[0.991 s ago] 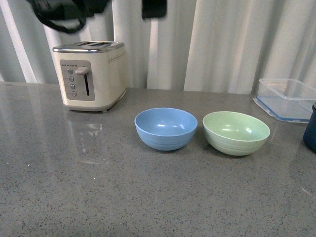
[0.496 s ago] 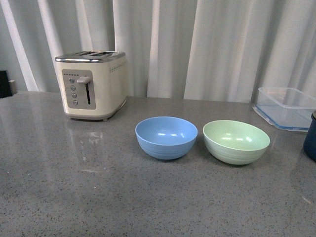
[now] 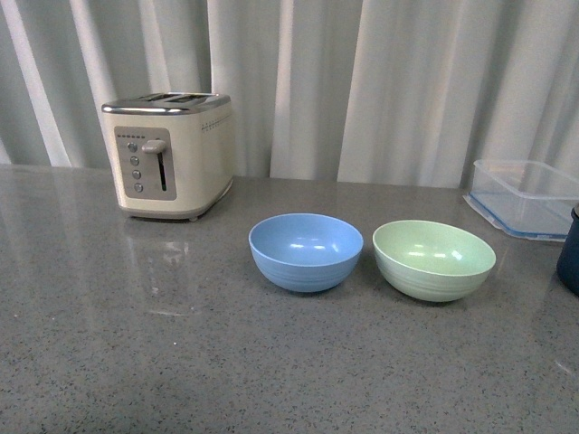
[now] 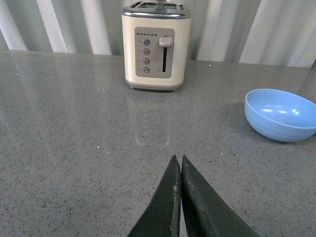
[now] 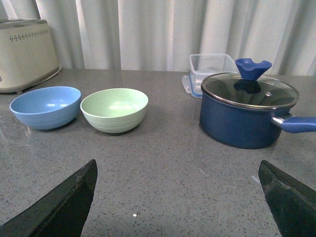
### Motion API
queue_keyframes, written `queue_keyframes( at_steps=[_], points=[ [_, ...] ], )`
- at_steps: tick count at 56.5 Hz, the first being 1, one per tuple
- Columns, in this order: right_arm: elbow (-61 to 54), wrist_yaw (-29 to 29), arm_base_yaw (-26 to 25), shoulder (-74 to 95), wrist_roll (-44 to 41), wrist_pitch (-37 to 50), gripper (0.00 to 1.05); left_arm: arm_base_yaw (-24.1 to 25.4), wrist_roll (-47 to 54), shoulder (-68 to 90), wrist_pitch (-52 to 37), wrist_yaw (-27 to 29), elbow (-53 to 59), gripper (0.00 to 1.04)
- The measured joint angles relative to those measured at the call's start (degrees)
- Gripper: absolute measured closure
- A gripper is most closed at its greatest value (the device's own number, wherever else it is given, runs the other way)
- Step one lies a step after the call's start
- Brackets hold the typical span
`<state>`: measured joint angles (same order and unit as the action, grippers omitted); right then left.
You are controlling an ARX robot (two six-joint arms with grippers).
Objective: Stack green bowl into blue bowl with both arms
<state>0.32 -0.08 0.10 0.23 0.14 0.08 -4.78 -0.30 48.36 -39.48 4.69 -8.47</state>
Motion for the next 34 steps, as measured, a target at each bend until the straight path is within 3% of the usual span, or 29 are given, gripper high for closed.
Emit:
queue_keyframes(
  at_steps=[3, 7, 34],
  points=[
    [0.00, 0.00, 0.00, 0.00, -0.02, 0.00, 0.10, 2.43, 0.02, -1.92, 0.96, -3.72, 1.03, 1.01],
    [0.00, 0.00, 0.00, 0.00, 0.00, 0.00, 0.10, 4.17, 0.00, -4.37, 2.19, -4.28, 2.21, 1.01],
    [0.00, 0.00, 0.00, 0.00, 0.00, 0.00, 0.10, 4.63, 0.02, -17.57, 9.03, -4.57, 7.26, 1.01]
  ],
)
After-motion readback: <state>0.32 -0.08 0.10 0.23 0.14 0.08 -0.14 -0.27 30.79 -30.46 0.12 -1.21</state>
